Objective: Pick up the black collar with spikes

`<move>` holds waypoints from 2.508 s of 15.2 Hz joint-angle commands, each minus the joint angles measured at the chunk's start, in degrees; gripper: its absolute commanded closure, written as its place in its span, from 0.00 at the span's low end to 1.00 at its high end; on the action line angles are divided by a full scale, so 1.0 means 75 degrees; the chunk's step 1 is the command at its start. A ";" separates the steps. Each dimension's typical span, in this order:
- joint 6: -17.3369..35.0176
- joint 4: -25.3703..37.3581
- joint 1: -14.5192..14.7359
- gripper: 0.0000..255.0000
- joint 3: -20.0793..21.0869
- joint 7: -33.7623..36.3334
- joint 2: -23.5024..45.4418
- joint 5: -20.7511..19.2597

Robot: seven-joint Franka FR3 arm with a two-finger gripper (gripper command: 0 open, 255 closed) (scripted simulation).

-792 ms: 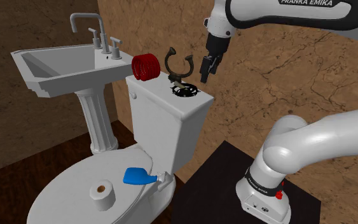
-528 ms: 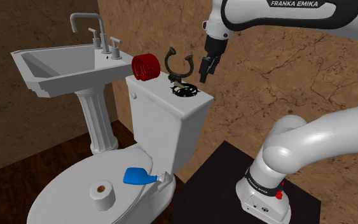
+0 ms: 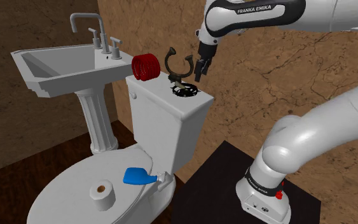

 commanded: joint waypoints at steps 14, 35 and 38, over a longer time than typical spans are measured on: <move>0.1222 0.2211 -0.0122 0.00 -0.1319 -0.2519 0.3818 0.1009; 0.1379 0.2097 -0.0187 1.00 -0.1259 -0.2535 0.3863 0.1028; 0.1081 0.2318 -0.0198 1.00 -0.1240 -0.2506 0.3781 0.0994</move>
